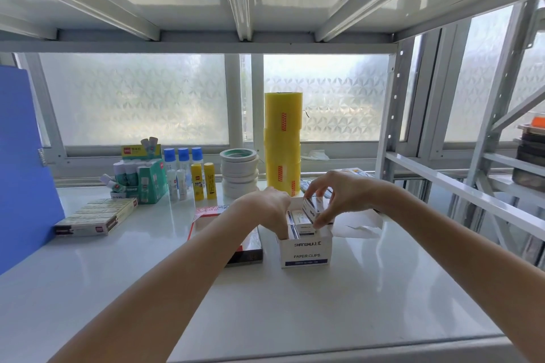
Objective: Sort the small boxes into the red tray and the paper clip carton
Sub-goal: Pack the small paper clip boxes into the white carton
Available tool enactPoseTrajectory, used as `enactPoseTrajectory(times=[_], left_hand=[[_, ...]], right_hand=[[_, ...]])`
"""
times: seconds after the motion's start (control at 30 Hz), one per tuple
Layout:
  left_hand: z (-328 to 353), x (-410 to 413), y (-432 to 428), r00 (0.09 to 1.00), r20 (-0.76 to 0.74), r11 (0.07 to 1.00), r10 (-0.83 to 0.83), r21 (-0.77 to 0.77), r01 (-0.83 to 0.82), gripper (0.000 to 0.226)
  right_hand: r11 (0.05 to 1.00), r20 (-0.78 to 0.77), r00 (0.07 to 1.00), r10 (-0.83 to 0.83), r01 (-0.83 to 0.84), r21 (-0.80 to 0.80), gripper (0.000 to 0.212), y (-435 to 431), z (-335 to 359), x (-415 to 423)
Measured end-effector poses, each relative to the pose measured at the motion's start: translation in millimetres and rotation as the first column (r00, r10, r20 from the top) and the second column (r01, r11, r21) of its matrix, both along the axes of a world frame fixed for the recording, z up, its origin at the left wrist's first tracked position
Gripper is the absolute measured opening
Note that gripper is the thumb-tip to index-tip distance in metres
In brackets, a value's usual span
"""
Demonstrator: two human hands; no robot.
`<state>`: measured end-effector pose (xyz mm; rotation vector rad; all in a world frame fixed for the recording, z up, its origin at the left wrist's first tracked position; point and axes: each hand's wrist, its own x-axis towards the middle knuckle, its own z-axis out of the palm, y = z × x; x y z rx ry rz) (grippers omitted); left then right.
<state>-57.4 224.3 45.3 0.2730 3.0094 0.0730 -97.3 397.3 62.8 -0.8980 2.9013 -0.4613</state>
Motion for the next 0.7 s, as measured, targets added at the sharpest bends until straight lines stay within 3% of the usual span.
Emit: enactPoseTrajectory(times=[0.17, 0.33, 0.43, 0.57, 0.7], left_hand=[[-1, -1, 1, 1.0, -0.022, 1.0, -0.004, -0.006, 0.004, 0.041], [-4, -2, 0, 1.0, -0.027, 0.999, -0.011, 0.05, 0.012, 0.04], [-4, -1, -1, 1.0, -0.02, 0.998, -0.017, 0.059, 0.018, 0.039], [-4, -2, -3, 1.0, -0.011, 0.998, -0.028, 0.055, 0.028, 0.035], [-6, -4, -5, 0.999, -0.018, 0.996, -0.039, 0.076, 0.04, 0.034]], right_hand=[[0.998, -0.001, 1.0, 0.01, -0.01, -0.054, 0.059, 4, -2, -4], [0.97, -0.025, 0.999, 0.041, -0.046, -0.239, 0.048, 3, -3, -4], [0.964, 0.01, 0.989, 0.148, -0.142, -0.224, 0.047, -1, -3, -3], [0.98, 0.003, 0.992, 0.129, -0.127, -0.15, 0.033, -3, -16, -9], [0.954, 0.039, 0.992, 0.117, -0.102, -0.281, 0.016, 3, -25, -11]])
